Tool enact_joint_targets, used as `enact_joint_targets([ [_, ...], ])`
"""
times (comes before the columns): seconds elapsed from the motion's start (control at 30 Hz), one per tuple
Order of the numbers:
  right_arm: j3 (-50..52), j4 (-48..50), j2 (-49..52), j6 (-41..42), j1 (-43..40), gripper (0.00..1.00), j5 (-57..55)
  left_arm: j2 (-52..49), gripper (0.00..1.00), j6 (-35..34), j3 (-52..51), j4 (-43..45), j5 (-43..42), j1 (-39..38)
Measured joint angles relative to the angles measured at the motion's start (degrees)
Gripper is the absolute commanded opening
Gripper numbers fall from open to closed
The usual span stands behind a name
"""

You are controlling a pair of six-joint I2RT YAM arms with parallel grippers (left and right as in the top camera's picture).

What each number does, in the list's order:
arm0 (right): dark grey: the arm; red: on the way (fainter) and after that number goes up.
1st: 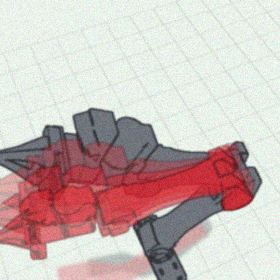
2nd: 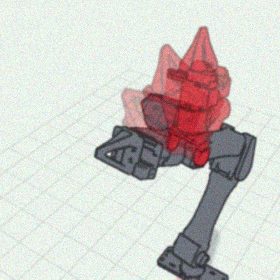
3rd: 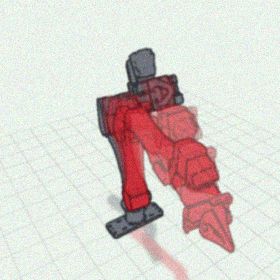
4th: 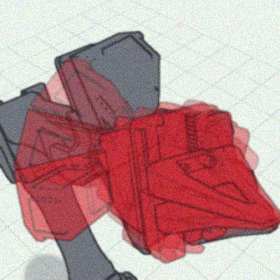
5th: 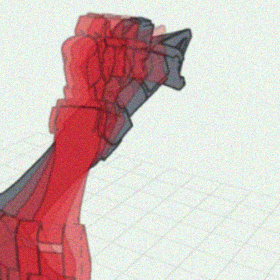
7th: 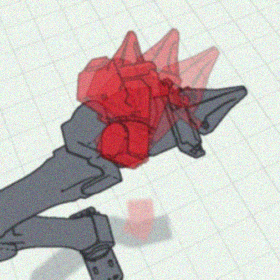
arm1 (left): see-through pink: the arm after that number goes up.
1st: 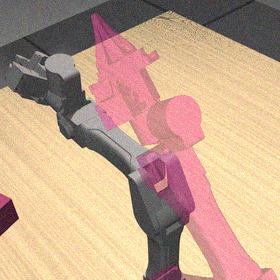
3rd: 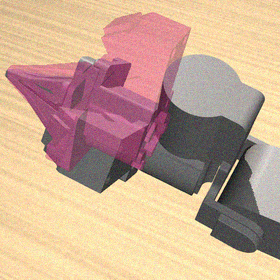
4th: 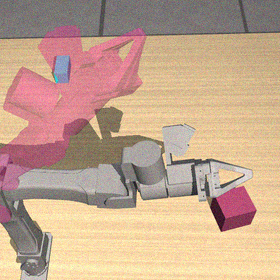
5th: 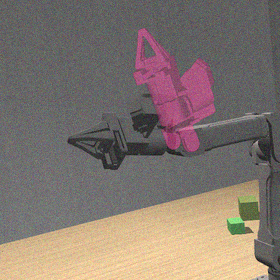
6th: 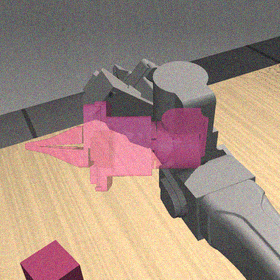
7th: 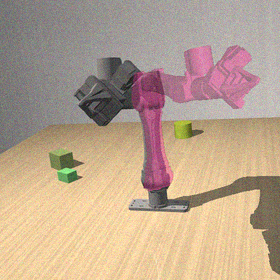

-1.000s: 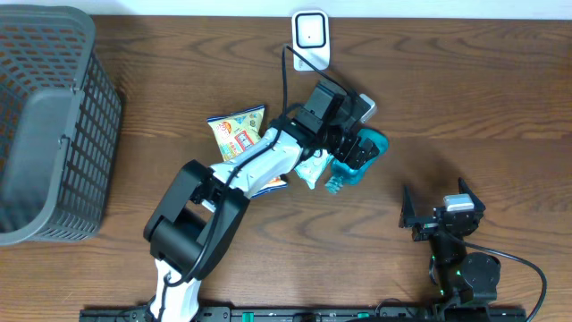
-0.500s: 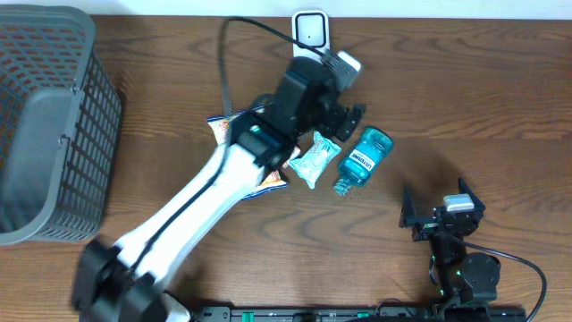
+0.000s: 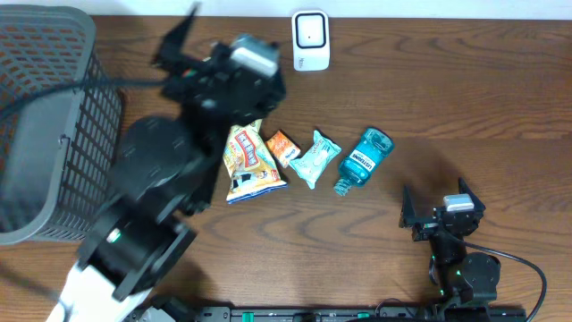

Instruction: Scan the item barcode

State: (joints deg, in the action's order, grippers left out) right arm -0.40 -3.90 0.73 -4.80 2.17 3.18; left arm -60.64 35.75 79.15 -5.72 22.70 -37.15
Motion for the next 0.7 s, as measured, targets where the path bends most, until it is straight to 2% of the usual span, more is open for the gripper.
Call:
enact_joint_targets([
  [0.13, 0.0, 0.0, 0.0, 0.0, 0.0, 0.99, 0.0, 4.3, 0.98, 6.0, 0.1, -4.3, 8.2, 0.0],
  [0.27, 0.0, 0.0, 0.0, 0.0, 0.0, 0.99, 0.0, 6.9, 0.98, 9.2, 0.1, -6.8, 12.1, 0.6],
  [0.4, 0.0, 0.0, 0.0, 0.0, 0.0, 0.99, 0.0, 9.5, 0.98, 10.9, 0.1, -7.5, 13.6, 0.7],
  [0.57, 0.0, 0.0, 0.0, 0.0, 0.0, 0.99, 0.0, 10.6, 0.98, 15.4, 0.2, -1.5, 14.4, 0.7],
  [0.7, 0.0, 0.0, 0.0, 0.0, 0.0, 0.99, 0.0, 9.8, 0.98, 17.2, 0.3, -9.4, 14.0, 0.7],
])
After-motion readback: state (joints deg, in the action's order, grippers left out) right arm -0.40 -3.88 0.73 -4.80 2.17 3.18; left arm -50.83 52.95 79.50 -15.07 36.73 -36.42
